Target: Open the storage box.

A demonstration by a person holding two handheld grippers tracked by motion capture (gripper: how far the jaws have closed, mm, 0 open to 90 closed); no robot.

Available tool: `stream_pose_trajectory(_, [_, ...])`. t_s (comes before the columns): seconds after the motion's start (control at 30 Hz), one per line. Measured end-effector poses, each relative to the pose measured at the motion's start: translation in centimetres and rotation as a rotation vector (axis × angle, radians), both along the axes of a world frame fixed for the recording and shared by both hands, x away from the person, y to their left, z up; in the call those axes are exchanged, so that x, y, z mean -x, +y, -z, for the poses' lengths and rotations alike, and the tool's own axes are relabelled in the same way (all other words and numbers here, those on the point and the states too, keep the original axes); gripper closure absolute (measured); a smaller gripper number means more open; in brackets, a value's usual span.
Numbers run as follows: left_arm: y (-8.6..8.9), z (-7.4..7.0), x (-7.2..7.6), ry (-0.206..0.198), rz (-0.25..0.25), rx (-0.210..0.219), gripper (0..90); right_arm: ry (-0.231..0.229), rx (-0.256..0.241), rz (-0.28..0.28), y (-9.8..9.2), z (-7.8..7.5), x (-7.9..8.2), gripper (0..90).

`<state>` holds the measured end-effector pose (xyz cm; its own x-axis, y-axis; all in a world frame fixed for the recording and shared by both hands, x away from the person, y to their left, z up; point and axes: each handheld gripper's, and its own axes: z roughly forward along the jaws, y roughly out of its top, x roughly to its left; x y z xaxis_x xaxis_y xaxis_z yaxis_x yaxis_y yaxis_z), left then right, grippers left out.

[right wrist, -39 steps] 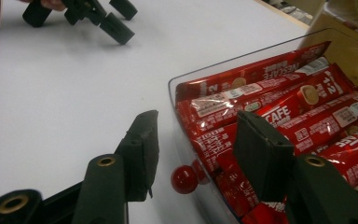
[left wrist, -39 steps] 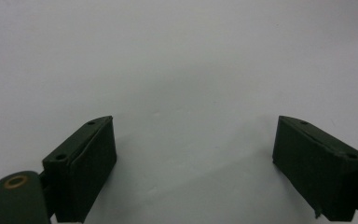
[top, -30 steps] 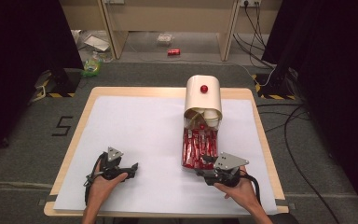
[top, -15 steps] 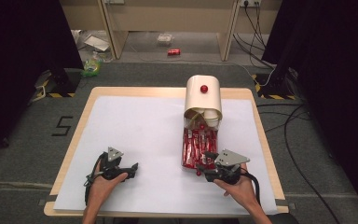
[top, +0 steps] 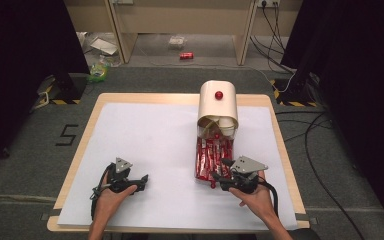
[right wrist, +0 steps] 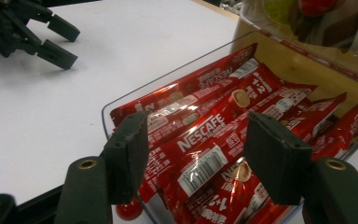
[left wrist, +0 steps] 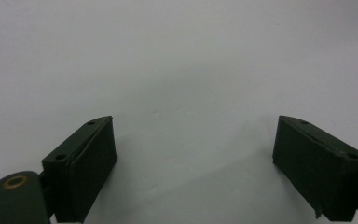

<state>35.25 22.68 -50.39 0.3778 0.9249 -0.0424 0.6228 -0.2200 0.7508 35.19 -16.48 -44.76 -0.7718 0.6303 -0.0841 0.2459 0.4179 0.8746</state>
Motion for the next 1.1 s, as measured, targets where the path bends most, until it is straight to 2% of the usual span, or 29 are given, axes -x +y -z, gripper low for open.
stream_pose_trajectory(0.73, [0.0,0.0,0.0,0.001,0.000,0.003,12.4,0.009,0.002,0.063,0.2,-0.5,-2.1,42.7])
stream_pose_trajectory(1.1, [0.0,0.0,0.0,0.001,0.001,0.001,12.1,0.042,0.004,0.088,0.3,-0.3,-3.3,44.7])
